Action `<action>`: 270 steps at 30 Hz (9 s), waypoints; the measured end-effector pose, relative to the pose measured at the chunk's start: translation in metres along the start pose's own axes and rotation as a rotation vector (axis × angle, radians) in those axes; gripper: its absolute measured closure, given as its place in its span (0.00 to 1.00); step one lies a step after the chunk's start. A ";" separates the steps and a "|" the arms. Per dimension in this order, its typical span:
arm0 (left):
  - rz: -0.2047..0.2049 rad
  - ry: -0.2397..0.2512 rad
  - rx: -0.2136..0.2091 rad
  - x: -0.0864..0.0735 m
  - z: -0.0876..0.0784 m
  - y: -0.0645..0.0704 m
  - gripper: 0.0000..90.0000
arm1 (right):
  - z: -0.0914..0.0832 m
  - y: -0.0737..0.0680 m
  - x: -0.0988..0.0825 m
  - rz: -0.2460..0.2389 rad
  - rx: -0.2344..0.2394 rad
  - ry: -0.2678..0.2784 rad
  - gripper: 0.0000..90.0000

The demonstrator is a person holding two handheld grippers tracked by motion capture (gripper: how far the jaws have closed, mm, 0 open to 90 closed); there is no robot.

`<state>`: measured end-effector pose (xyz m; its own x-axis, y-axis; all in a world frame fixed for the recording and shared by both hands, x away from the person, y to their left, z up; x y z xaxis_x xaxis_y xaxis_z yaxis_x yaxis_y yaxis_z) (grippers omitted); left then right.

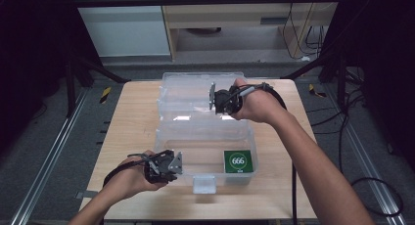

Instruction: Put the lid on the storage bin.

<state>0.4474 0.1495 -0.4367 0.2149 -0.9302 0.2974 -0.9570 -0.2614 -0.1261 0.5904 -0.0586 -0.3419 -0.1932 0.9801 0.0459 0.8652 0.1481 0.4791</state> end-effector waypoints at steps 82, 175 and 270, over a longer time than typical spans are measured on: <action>-0.094 0.070 0.045 0.002 0.004 0.002 0.88 | -0.045 -0.090 0.012 -0.054 -0.130 0.110 0.92; -0.604 0.537 0.162 -0.015 -0.124 -0.118 1.00 | -0.045 -0.114 0.008 -0.054 -0.086 0.157 0.90; -0.623 0.582 0.075 -0.048 -0.098 -0.067 1.00 | -0.065 -0.151 -0.097 0.378 -0.200 0.216 0.48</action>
<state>0.4824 0.2375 -0.3495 0.5429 -0.3360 0.7697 -0.6777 -0.7165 0.1652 0.4489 -0.1849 -0.3618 0.0076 0.9073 0.4204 0.7912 -0.2626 0.5524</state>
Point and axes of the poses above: each handheld gripper's, and its own axes: z roughly forward along the jaws, x roughly out of its top, y roughly to its right, the point moved 4 cm from there along z, roughly forward along the jaws, and after that the axes turned 10 degrees about -z, right-handed, at the moved point
